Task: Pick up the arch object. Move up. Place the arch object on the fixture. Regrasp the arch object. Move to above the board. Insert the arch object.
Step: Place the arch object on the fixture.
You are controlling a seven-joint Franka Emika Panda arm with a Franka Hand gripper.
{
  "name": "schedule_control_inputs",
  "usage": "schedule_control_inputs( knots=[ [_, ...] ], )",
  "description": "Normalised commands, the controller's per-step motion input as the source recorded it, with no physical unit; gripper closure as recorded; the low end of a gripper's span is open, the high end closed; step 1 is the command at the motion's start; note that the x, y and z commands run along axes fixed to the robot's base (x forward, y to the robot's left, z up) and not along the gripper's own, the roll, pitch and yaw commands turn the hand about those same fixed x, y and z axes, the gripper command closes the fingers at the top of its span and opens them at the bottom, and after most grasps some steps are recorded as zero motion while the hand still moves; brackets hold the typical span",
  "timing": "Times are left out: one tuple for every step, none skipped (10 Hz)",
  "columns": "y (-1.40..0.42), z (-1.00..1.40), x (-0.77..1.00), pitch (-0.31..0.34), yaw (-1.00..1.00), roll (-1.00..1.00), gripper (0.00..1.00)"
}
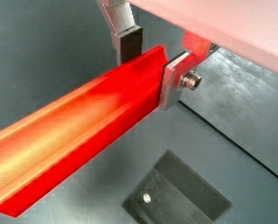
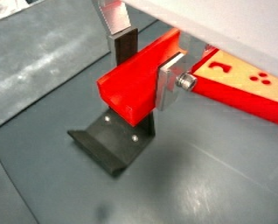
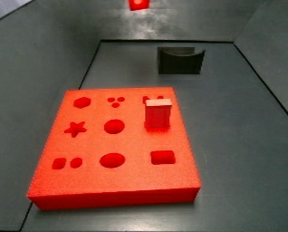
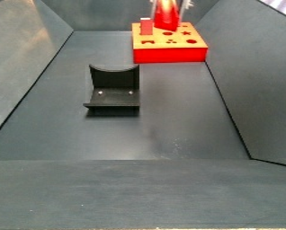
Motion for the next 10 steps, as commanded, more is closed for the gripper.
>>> schedule_control_inputs(
  knots=[
    [-0.22, 0.1, 1.0, -0.051, 0.06, -0.12, 1.0],
    [-0.18, 0.07, 1.0, -0.006, 0.02, -0.11, 1.0],
    [-0.16, 0.06, 1.0, 0.011, 0.02, -0.1, 1.0],
    [-0.13, 0.05, 1.0, 0.041, 0.02, -0.09, 1.0],
    [-0.12, 0.04, 1.0, 0.059, 0.01, -0.09, 1.0],
    [-0.09, 0.03, 1.0, 0.082, 0.01, -0.1, 1.0],
    [-0.08, 0.03, 1.0, 0.091, 0.01, -0.1, 1.0],
    [-0.06, 0.02, 1.0, 0.109, 0.01, -0.1, 1.0],
    [-0.05, 0.02, 1.0, 0.12, 0.01, -0.1, 1.0],
    [0.64, -0.47, 0.74, 0.431, 0.12, -1.0, 1.0]
  ],
)
